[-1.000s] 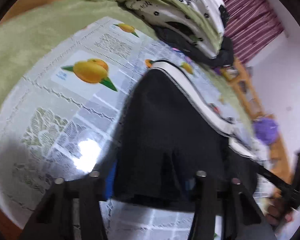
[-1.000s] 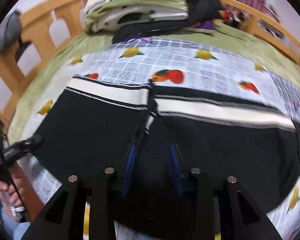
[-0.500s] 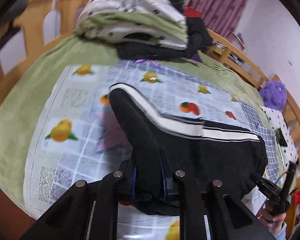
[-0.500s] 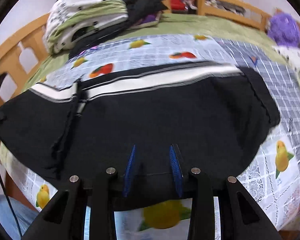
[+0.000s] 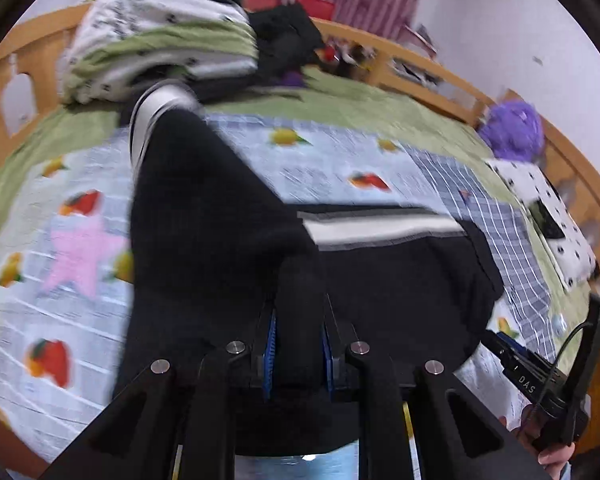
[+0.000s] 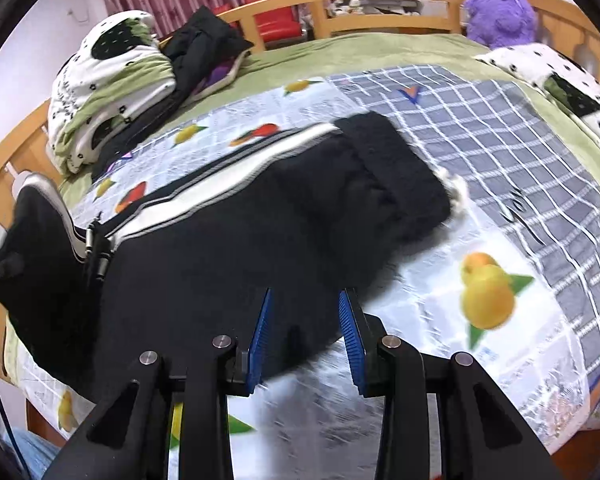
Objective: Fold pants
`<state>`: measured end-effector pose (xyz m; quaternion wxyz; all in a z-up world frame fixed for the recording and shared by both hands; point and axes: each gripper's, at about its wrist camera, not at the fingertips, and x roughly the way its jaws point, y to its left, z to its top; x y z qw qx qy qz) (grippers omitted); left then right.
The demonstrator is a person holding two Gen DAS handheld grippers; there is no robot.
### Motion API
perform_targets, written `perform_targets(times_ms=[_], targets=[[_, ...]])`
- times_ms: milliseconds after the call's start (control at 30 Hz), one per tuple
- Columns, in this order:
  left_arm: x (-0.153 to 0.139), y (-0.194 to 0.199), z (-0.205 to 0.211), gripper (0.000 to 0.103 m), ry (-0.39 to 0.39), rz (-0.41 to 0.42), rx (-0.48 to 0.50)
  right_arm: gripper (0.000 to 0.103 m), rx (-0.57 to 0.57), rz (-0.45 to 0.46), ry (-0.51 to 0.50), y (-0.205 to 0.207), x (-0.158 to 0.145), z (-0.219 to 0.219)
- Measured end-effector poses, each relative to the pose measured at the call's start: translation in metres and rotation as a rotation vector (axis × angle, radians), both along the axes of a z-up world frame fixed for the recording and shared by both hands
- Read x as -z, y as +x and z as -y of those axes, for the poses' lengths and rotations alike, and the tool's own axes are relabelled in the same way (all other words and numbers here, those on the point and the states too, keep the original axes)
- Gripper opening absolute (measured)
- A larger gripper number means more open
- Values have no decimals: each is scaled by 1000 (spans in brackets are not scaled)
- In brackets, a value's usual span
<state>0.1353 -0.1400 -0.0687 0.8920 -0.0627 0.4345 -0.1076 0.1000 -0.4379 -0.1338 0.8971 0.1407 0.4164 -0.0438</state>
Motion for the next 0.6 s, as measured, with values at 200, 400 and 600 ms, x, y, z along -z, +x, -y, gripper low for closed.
perform_targets(times_ms=[200, 400, 600], targets=[[20, -7, 29, 18, -40, -51, 131, 35, 57, 12, 74, -9, -2, 22], [-6, -28, -18, 52, -131, -66, 180, 35, -15, 9, 150, 7, -6, -1], [-27, -33, -78, 58, -16, -4, 52, 36, -130, 10, 212, 29, -11, -52]])
